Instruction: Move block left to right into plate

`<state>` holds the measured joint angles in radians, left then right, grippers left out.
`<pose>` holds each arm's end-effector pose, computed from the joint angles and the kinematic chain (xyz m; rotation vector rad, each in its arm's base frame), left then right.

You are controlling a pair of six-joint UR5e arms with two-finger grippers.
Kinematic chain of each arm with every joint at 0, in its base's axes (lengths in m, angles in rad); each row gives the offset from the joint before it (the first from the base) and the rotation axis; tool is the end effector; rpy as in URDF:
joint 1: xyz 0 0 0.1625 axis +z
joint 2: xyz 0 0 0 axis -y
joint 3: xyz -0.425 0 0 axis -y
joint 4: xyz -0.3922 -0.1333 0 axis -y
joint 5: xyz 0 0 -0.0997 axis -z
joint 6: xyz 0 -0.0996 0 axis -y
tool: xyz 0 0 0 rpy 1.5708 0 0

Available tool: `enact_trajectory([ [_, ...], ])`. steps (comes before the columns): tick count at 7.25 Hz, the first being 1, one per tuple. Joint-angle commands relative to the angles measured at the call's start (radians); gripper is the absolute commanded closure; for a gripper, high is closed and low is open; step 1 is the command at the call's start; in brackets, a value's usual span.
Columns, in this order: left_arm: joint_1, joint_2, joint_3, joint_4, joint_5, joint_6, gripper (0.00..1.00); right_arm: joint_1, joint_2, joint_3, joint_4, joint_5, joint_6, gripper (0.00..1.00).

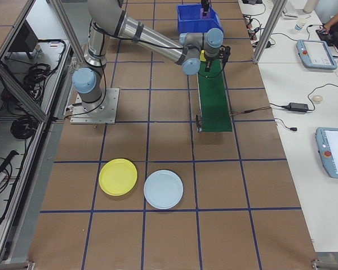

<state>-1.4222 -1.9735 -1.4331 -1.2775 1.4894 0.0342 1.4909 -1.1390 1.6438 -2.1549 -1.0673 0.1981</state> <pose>-0.0440 -0.6613 0.3544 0.1733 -3.0577 0.0545 0.1307 -0.6399 0.2797 0.3383 2.6121 -0.0643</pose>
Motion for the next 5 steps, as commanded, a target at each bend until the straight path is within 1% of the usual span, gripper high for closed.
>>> enact_trajectory([
  [1,-0.109,0.073,0.005,-0.043,-0.001,-0.068,0.82,0.002,0.001,0.01,0.0,0.003,0.007,0.0],
  [2,-0.159,0.065,-0.004,-0.037,-0.004,-0.079,0.82,0.002,0.005,-0.014,-0.003,0.076,0.08,0.0],
  [3,-0.176,0.055,-0.022,-0.002,-0.008,-0.082,0.82,0.002,0.007,-0.024,-0.005,0.108,0.134,0.0],
  [4,-0.202,0.032,-0.045,0.036,-0.008,-0.08,0.81,0.002,0.01,-0.025,-0.005,0.109,0.135,0.0],
  [5,-0.254,-0.016,-0.053,0.129,-0.008,-0.083,0.79,0.002,0.021,-0.024,-0.014,0.109,0.132,0.0],
])
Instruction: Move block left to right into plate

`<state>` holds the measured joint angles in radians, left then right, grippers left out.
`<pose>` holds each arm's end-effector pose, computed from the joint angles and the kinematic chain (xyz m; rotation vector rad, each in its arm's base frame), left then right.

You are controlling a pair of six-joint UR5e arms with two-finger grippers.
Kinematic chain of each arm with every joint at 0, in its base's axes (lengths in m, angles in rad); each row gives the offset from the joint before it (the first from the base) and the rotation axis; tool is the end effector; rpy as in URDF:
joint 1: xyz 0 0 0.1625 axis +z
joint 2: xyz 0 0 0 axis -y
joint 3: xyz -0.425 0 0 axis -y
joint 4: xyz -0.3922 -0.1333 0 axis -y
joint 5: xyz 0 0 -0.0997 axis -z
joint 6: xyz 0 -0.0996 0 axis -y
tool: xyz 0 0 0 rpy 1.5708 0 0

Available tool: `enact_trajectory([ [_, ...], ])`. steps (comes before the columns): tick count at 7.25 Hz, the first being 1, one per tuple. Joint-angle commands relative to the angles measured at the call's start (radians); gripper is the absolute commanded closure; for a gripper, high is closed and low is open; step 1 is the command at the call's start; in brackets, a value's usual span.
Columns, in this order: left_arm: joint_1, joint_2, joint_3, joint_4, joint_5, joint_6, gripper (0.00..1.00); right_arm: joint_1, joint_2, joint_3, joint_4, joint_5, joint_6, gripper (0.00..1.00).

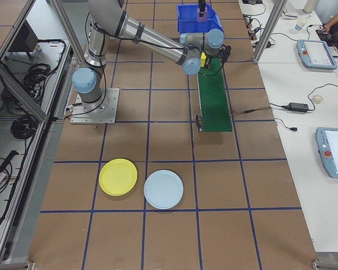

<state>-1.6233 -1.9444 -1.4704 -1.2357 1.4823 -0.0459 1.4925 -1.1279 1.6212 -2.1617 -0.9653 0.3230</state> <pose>-0.1754 -0.6301 0.3595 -0.0142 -3.0489 0.0876 0.1398 -0.6477 0.2890 0.4663 2.4861 -0.0262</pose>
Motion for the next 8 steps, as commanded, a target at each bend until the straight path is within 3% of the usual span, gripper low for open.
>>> enact_trajectory([
  [1,-0.07,-0.083,-0.018,0.122,0.0,-0.003,0.78,0.0,0.023,0.002,-0.01,-0.007,-0.007,0.0],
  [2,-0.072,-0.097,-0.027,0.127,0.0,-0.002,0.74,0.0,0.025,0.006,-0.01,-0.059,-0.031,0.0],
  [3,-0.073,-0.097,-0.053,0.155,0.001,0.001,0.58,0.0,0.026,0.006,-0.01,-0.062,-0.033,0.0],
  [4,-0.073,-0.097,-0.068,0.166,0.003,0.003,0.07,0.0,0.028,0.008,-0.01,-0.067,-0.045,0.0],
  [5,-0.073,-0.09,-0.067,0.166,0.007,0.003,0.0,0.0,0.034,0.008,-0.01,-0.067,-0.051,0.0],
  [7,-0.073,-0.058,-0.047,0.153,0.015,0.012,0.0,0.0,0.036,0.006,-0.012,-0.069,-0.053,0.0],
  [8,-0.066,-0.001,-0.042,0.101,0.019,0.012,0.0,0.0,0.043,0.008,-0.01,-0.146,-0.118,0.0],
])
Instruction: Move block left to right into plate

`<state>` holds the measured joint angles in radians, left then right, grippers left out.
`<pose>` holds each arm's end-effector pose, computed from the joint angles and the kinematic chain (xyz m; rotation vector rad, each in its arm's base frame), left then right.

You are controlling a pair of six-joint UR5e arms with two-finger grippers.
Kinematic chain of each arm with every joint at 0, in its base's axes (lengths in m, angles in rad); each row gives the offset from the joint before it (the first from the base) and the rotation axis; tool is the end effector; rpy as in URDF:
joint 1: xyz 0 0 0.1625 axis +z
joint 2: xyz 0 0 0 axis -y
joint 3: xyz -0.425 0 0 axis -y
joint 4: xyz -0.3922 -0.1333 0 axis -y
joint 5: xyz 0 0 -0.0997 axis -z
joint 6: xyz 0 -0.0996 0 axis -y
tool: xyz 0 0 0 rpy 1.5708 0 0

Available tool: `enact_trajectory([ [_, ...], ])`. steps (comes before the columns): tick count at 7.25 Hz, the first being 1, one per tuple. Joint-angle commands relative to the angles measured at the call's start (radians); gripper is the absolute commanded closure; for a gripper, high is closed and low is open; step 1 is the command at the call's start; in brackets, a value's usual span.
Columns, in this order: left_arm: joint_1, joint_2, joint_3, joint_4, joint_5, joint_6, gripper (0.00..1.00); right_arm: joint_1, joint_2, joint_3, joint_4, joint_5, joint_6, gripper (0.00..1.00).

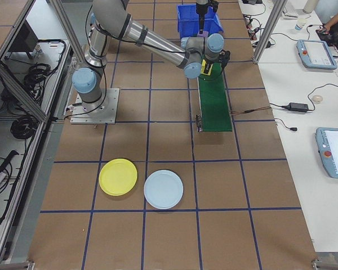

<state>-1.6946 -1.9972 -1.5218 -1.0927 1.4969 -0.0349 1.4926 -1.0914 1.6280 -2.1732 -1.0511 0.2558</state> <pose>-0.2198 -0.6272 0.3161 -0.1415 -3.0533 0.1446 0.1323 -0.6506 0.2594 0.4126 2.5856 -0.0241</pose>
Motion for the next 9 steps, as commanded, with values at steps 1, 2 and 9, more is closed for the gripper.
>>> enact_trajectory([
  [1,0.016,0.134,0.003,-0.131,0.058,0.007,0.0,-0.002,0.016,0.001,0.001,-0.155,-0.113,0.01],
  [2,0.068,0.2,0.006,-0.235,0.116,0.007,0.0,-0.002,0.016,-0.002,0.001,-0.162,-0.115,0.01],
  [9,0.168,0.462,-0.018,-0.535,0.111,0.139,0.0,-0.075,-0.141,0.006,0.1,-0.428,-0.582,0.75],
])
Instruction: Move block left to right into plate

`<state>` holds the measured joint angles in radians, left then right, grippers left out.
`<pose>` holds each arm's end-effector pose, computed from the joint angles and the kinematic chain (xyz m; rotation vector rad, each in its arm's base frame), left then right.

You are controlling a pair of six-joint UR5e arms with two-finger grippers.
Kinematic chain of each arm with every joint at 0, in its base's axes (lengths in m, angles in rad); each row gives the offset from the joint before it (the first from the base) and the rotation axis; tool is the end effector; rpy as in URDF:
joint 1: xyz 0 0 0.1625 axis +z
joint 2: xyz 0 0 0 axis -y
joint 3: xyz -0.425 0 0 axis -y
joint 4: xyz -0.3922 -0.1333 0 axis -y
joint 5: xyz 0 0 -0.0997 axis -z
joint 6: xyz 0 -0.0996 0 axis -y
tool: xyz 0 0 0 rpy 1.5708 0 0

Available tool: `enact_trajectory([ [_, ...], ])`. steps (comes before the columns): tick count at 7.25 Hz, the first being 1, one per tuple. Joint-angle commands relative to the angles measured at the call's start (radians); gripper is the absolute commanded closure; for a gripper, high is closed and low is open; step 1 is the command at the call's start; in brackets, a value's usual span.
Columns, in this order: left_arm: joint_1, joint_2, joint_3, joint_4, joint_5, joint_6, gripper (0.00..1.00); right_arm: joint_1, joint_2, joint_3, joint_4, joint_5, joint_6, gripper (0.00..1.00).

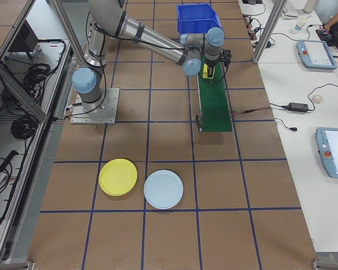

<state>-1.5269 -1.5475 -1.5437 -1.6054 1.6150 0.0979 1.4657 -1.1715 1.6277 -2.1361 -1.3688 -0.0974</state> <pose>-0.1076 -0.4883 0.5092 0.0831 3.0952 -0.0195 0.0867 -0.6397 0.2951 -0.0050 2.9458 -0.1902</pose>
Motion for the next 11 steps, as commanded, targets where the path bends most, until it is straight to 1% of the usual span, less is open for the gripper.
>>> enact_trajectory([
  [1,-0.01,0.012,-0.001,-0.024,-0.016,-0.003,0.0,-0.147,-0.112,0.015,0.146,-0.166,-0.439,0.75],
  [2,-0.007,0.012,0.011,-0.027,-0.033,-0.003,0.0,-0.283,-0.125,0.039,0.18,-0.212,-0.673,0.75],
  [3,-0.004,0.015,0.02,-0.074,-0.041,-0.004,0.0,-0.424,-0.125,0.063,0.177,-0.26,-0.897,0.75],
  [4,-0.004,0.018,0.028,-0.091,-0.044,-0.007,0.0,-0.552,-0.125,0.075,0.173,-0.324,-1.026,0.74],
  [5,-0.002,0.021,0.03,-0.103,-0.053,-0.009,0.0,-0.667,-0.123,0.078,0.179,-0.344,-1.082,0.74],
  [6,-0.002,0.021,0.028,-0.105,-0.053,-0.009,0.0,-0.814,-0.128,0.104,0.191,-0.354,-1.091,0.75],
  [8,-0.002,0.026,0.028,-0.111,-0.053,-0.009,0.0,-1.09,-0.181,0.203,0.176,-0.352,-1.206,0.79],
  [9,-0.001,0.03,0.028,-0.11,-0.052,-0.009,0.0,-1.187,-0.203,0.262,0.139,-0.345,-1.216,0.79],
  [10,-0.001,0.03,0.028,-0.11,-0.052,-0.009,0.0,-1.231,-0.201,0.334,0.077,-0.334,-1.223,0.79],
  [11,-0.001,0.03,0.025,-0.11,-0.052,-0.009,0.0,-1.245,-0.201,0.415,-0.006,-0.332,-1.232,0.8],
])
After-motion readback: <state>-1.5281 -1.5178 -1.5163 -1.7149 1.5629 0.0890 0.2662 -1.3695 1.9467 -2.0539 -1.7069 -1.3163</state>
